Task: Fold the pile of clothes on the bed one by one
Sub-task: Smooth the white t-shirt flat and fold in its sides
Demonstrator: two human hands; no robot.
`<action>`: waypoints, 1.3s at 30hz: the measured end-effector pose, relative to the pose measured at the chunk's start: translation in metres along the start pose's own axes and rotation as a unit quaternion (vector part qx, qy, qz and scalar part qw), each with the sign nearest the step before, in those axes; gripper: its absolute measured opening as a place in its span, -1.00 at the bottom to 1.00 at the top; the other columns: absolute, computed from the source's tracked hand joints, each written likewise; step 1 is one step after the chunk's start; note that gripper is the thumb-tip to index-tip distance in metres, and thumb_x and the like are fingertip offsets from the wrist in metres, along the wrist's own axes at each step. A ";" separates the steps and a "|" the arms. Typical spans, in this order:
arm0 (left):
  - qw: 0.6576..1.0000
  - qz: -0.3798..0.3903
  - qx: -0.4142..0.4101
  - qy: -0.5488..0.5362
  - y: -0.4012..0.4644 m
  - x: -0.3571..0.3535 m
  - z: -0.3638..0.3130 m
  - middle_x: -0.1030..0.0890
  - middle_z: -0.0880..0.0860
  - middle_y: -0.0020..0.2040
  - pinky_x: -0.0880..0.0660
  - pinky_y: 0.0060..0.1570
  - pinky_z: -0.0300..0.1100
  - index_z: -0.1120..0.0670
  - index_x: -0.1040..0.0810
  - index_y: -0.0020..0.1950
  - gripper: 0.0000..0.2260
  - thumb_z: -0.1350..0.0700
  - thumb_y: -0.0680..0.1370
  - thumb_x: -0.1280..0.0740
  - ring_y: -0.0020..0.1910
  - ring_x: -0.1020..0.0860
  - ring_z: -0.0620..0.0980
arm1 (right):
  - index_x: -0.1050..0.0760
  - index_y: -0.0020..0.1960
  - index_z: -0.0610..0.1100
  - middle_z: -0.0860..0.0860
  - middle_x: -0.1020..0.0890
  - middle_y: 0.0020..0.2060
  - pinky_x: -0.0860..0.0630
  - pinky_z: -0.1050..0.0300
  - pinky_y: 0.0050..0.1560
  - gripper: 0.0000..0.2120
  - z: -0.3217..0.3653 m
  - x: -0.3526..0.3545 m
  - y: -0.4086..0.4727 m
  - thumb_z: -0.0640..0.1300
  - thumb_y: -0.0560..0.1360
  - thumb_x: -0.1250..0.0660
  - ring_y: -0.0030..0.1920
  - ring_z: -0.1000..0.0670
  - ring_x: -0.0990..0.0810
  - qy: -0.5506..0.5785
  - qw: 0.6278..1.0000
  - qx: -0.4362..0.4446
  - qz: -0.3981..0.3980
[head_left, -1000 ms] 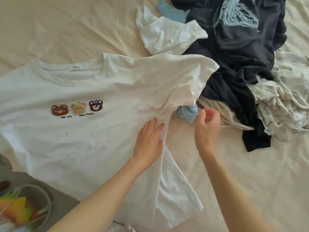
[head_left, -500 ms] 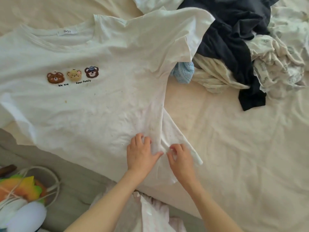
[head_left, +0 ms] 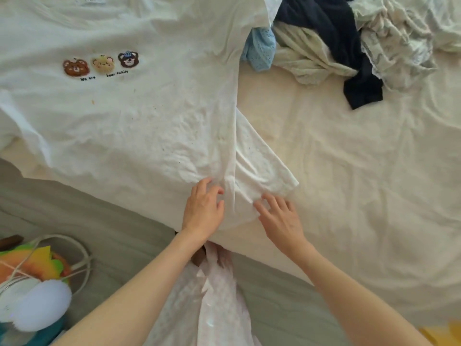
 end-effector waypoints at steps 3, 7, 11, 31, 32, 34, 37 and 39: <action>1.000 0.023 -0.001 0.001 -0.017 -0.019 -0.002 -0.17 0.08 0.50 -0.21 0.37 -0.12 0.09 -0.42 0.32 -0.68 0.19 0.56 -0.25 0.47 -0.14 0.02 | -0.60 -0.19 -0.14 -0.06 -0.61 -0.22 -0.49 0.06 -0.24 -0.74 -0.002 0.005 0.012 -0.35 0.15 -0.48 -0.28 -0.10 -0.57 -0.032 0.997 0.057 -0.034; 1.000 0.007 -0.005 0.029 -0.037 -0.043 -0.017 -0.05 0.09 0.53 -0.17 0.39 -0.08 0.03 -0.25 0.45 -0.47 0.10 0.52 -0.34 0.49 -0.08 0.04 | -0.53 -0.22 -0.23 -0.08 -0.57 -0.37 -0.47 0.02 -0.23 -0.90 -0.003 0.018 0.019 -0.38 0.36 -0.41 -0.32 -0.16 -0.56 0.081 0.995 0.037 -0.049; 0.994 -0.098 0.030 0.047 -0.048 -0.053 -0.049 -0.27 0.17 0.42 -0.23 0.35 0.02 0.08 -0.33 0.39 -0.50 0.06 0.49 -0.39 0.39 -0.27 0.14 | -0.49 -0.08 -0.30 -0.10 -0.59 -0.25 -0.42 0.05 -0.25 -0.91 -0.010 0.046 0.006 -0.34 0.53 -0.21 -0.26 -0.13 -0.53 0.275 0.958 -0.025 -0.078; 0.897 -0.417 -0.107 0.102 -0.052 0.016 -0.146 -0.46 0.10 -0.27 -0.21 -0.17 -0.19 0.19 -0.60 -0.07 -0.71 0.38 0.34 -0.18 -0.23 -0.36 0.02 | -0.40 -0.35 -0.30 -0.10 -0.44 -0.49 -0.32 0.06 -0.58 -0.91 -0.094 0.130 0.005 -0.42 0.26 -0.29 -0.52 -0.12 -0.38 0.208 0.941 0.100 -0.246; 0.898 -0.411 -0.109 0.115 -0.048 0.015 -0.150 -0.46 0.10 -0.27 -0.21 -0.18 -0.18 0.18 -0.60 -0.07 -0.71 0.41 0.33 -0.21 -0.23 -0.36 0.03 | -0.36 -0.36 -0.27 -0.07 -0.38 -0.51 -0.27 0.06 -0.58 -0.90 -0.099 0.130 0.006 -0.43 0.24 -0.21 -0.54 -0.10 -0.32 0.238 0.936 0.070 -0.248; 0.903 -0.401 -0.085 0.132 -0.042 0.014 -0.148 -0.46 0.11 -0.28 -0.25 -0.22 -0.14 0.18 -0.61 -0.08 -0.70 0.47 0.29 -0.33 -0.27 -0.42 0.09 | -0.27 -0.34 -0.19 0.02 -0.28 -0.51 -0.18 0.15 -0.50 -0.84 -0.110 0.128 0.008 -0.43 0.24 -0.12 -0.52 0.05 -0.22 0.310 0.919 -0.017 -0.242; 0.911 -0.393 -0.027 0.119 -0.036 0.019 -0.132 -0.49 0.15 -0.25 -0.26 -0.25 -0.13 0.21 -0.61 -0.11 -0.74 0.45 0.28 -0.43 -0.28 -0.47 0.16 | -0.23 -0.31 -0.17 0.08 -0.23 -0.50 -0.11 0.25 -0.46 -0.79 -0.127 0.118 0.010 -0.45 0.30 -0.13 -0.48 0.12 -0.20 0.375 0.884 -0.153 -0.234; 0.914 -0.387 -0.028 0.118 -0.035 0.020 -0.127 -0.50 0.18 -0.20 -0.28 -0.24 -0.12 0.22 -0.60 -0.09 -0.77 0.43 0.31 -0.43 -0.24 -0.47 0.18 | -0.28 -0.29 -0.20 0.07 -0.29 -0.49 -0.14 0.26 -0.44 -0.84 -0.133 0.111 0.009 -0.44 0.32 -0.14 -0.46 0.11 -0.22 0.365 0.886 -0.192 -0.214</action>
Point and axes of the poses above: each hand's wrist, its own y-axis towards the middle knuckle, its own x-axis out of the back of the hand, z = x × y, the point moved 2 cm from there along y, towards the middle knuckle
